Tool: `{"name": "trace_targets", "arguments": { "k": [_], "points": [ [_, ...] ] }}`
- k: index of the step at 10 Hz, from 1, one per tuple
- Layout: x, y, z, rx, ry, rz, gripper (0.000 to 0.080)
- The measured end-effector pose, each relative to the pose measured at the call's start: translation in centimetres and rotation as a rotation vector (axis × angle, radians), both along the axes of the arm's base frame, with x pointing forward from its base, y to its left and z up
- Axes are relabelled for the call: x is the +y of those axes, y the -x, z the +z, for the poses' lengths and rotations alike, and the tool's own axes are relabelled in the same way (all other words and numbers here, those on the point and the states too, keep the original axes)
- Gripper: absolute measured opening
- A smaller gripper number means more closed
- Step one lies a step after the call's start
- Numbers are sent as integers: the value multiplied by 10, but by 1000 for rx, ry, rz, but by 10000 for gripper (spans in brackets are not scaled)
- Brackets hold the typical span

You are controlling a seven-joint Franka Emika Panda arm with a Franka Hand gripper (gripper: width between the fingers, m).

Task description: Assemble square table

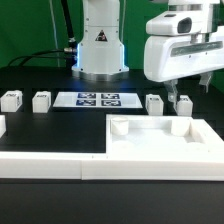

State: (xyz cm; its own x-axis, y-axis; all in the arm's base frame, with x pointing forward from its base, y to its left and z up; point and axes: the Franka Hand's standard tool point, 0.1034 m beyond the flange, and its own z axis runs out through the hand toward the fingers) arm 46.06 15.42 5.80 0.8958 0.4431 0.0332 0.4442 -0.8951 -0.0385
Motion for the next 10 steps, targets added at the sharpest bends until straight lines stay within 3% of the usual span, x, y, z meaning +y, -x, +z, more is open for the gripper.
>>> {"name": "trace_targets", "arguments": {
  "k": [3, 6, 7, 8, 9, 10],
  "points": [
    [9, 16, -9, 67, 3, -272, 649],
    [8, 16, -8, 83, 10, -270, 649],
    [7, 23, -10, 131, 30, -293, 649],
    [5, 39, -13, 254, 76, -342, 649],
    [6, 45, -13, 339, 111, -354, 649],
    [9, 49, -16, 404, 111, -399, 649]
  ]
}}
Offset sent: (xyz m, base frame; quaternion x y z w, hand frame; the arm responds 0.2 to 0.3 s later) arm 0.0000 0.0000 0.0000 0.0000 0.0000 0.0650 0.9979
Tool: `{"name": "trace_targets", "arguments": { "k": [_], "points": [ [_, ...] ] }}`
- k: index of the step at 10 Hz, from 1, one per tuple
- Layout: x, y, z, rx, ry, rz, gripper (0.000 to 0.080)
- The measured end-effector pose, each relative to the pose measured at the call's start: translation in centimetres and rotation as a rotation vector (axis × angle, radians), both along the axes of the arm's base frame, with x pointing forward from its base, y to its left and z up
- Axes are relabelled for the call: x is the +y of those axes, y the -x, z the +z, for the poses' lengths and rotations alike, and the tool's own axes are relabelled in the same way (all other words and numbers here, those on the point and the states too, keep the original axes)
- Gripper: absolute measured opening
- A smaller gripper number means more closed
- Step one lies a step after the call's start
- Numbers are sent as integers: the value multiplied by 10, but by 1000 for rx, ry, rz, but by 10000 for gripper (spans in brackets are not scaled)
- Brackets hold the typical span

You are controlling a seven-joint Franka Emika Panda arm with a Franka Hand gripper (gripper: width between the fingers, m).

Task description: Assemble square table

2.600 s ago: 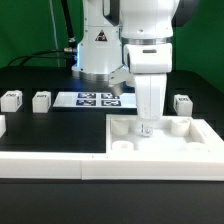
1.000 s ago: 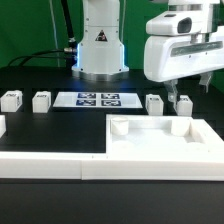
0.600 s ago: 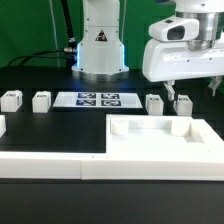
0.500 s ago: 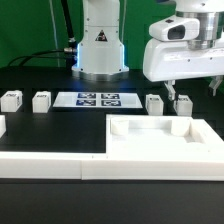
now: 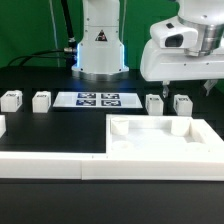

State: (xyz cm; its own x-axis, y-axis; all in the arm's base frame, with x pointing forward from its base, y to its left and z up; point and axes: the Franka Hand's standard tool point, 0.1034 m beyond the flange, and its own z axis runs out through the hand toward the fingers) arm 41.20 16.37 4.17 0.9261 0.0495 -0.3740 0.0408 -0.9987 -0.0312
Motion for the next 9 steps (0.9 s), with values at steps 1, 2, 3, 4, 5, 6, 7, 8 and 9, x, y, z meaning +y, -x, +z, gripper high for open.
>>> {"name": "trace_targets", "arguments": {
  "k": [1, 2, 3, 4, 5, 6, 7, 8, 9],
  "points": [
    [5, 9, -4, 112, -15, -75, 649],
    [11, 7, -8, 161, -12, -63, 649],
    [11, 8, -8, 207, -12, -57, 649],
    [8, 12, -7, 277, -4, -58, 649],
    [7, 14, -8, 353, 1, -55, 649],
    [7, 14, -10, 417, 3, -52, 649],
    [7, 20, -14, 492, 10, -45, 649],
    [6, 22, -20, 541, 13, -49, 649],
    [4, 24, -24, 551, 15, -64, 649]
  ]
}}
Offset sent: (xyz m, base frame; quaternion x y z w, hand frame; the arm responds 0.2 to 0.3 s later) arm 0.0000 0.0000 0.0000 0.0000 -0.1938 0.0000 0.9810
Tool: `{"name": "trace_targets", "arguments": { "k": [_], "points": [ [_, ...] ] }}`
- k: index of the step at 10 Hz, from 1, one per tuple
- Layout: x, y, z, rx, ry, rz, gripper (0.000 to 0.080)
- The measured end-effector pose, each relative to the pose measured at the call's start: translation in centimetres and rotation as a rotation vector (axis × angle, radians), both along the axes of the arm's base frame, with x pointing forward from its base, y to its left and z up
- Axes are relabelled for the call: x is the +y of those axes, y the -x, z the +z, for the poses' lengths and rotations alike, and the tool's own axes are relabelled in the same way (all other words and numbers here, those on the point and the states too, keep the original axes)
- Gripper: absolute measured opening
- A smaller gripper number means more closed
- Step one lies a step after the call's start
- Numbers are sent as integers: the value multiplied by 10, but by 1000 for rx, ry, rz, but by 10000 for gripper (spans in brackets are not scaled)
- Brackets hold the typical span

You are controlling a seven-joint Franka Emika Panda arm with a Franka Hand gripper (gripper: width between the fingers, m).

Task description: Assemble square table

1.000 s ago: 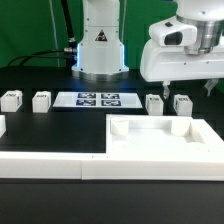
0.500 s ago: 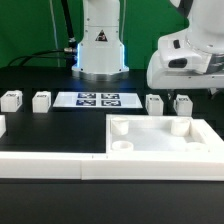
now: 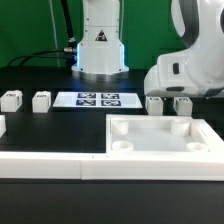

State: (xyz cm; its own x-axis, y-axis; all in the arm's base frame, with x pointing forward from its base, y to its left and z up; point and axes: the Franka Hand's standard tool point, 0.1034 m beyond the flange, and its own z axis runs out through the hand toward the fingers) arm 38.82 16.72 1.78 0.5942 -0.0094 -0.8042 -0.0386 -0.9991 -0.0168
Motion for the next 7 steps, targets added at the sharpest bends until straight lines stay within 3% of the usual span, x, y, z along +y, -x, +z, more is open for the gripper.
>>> {"name": "trace_targets", "arguments": {
  "k": [2, 5, 7],
  "points": [
    [-1, 2, -3, 9, 10, -6, 649],
    [-1, 3, -3, 9, 10, -6, 286],
    [-1, 3, -3, 9, 10, -6, 288]
  ]
}}
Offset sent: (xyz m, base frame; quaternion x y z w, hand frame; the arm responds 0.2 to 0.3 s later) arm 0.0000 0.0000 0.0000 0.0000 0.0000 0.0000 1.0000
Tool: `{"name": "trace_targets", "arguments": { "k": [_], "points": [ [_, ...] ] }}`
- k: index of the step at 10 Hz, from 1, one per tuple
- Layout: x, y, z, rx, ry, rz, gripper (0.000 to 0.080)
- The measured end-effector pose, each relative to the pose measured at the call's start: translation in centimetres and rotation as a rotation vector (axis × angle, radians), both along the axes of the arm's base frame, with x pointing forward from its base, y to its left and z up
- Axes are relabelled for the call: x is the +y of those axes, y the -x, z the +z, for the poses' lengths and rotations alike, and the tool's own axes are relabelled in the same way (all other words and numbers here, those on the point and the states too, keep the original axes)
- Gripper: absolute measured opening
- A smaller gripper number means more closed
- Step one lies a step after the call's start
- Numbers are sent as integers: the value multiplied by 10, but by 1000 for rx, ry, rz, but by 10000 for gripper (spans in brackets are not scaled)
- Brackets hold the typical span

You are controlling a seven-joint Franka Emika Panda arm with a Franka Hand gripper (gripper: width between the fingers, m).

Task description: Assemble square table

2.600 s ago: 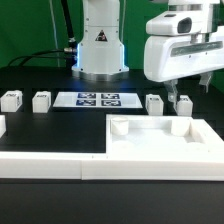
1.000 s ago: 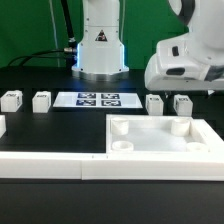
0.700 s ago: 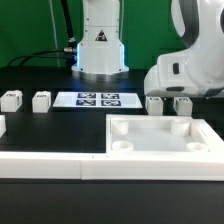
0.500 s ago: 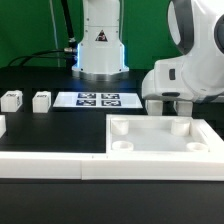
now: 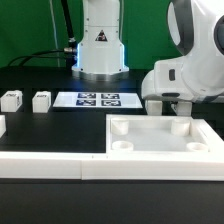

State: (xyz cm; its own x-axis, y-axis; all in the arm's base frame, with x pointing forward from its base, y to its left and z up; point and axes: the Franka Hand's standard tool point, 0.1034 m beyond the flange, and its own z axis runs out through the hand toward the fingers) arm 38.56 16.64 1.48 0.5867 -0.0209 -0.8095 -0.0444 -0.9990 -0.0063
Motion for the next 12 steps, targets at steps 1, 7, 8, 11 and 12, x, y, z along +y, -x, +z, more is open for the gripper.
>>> {"name": "trace_targets", "arguments": {
  "k": [1, 7, 8, 11, 12],
  "points": [
    [0, 0, 0, 0, 0, 0, 288],
    [-24, -36, 63, -17, -49, 3, 290],
    [-32, -50, 90, -76, -67, 1, 290],
    [-43, -68, 122, -205, -81, 1, 290],
    [-43, -70, 123, -308, -75, -6, 290]
  ]
}}
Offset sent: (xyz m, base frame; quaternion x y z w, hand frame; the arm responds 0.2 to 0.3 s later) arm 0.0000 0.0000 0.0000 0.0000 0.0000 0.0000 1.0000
